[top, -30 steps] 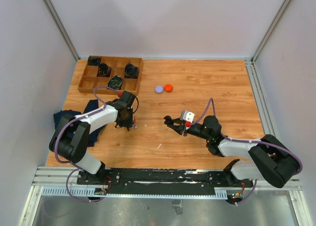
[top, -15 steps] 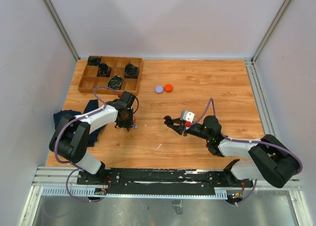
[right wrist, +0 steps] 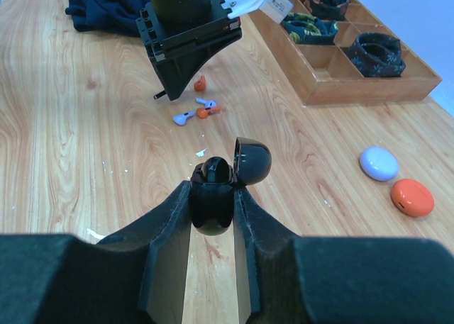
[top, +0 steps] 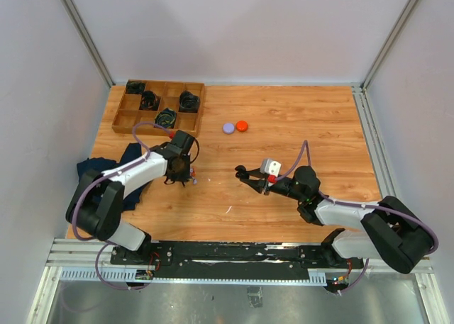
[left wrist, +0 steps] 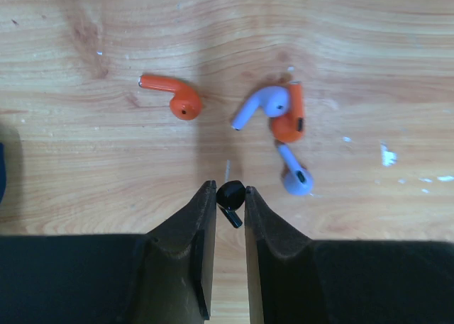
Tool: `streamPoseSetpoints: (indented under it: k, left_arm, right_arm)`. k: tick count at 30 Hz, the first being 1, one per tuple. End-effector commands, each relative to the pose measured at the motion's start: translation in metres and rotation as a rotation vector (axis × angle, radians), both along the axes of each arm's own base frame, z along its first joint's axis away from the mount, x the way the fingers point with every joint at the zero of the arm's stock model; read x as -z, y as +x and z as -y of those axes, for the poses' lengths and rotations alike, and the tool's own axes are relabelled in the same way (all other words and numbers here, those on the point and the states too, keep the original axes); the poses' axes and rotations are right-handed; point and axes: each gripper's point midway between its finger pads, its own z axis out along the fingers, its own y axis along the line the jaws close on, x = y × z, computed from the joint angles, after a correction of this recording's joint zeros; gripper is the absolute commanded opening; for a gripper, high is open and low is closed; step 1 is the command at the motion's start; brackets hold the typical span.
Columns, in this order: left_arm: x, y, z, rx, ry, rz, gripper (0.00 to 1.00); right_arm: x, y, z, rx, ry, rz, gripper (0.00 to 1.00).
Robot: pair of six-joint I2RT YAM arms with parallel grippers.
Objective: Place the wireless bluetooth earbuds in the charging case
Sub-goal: Pick up the earbud from the center of the board.
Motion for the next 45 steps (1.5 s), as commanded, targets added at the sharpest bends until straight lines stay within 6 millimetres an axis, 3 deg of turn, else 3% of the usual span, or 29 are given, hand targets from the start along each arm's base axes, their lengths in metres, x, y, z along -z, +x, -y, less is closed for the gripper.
streamPoseSetpoints:
  k: [1,10,20,31,45]
  left_arm:
    - [-0.039,0.009,0.009,0.012,-0.024,0.145,0.16]
    - [-0.135,0.018,0.037,0.084,-0.138,0.494,0.16]
    - [-0.221,-0.004,0.096,0.303,-0.355,0.844,0.17]
    - [-0.258,-0.033,0.14,0.582,-0.556,1.064,0.2]
    - [-0.286,-0.07,0.168,0.959,-0.589,1.353,0.24]
  right_arm:
    - [-0.026,-0.005,-0.006,-0.036,0.041,0.086,0.1]
    - [-0.053,-0.008,-0.004,-0.031,0.093,0.157,0.11]
    - [-0.087,-0.014,-0.002,-0.038,0.185,0.209,0.11]
    - [-0.117,-0.019,-0.006,-0.073,0.308,0.199,0.11]
    - [-0.133,-0.024,-0.011,-0.116,0.4,0.16,0.11]
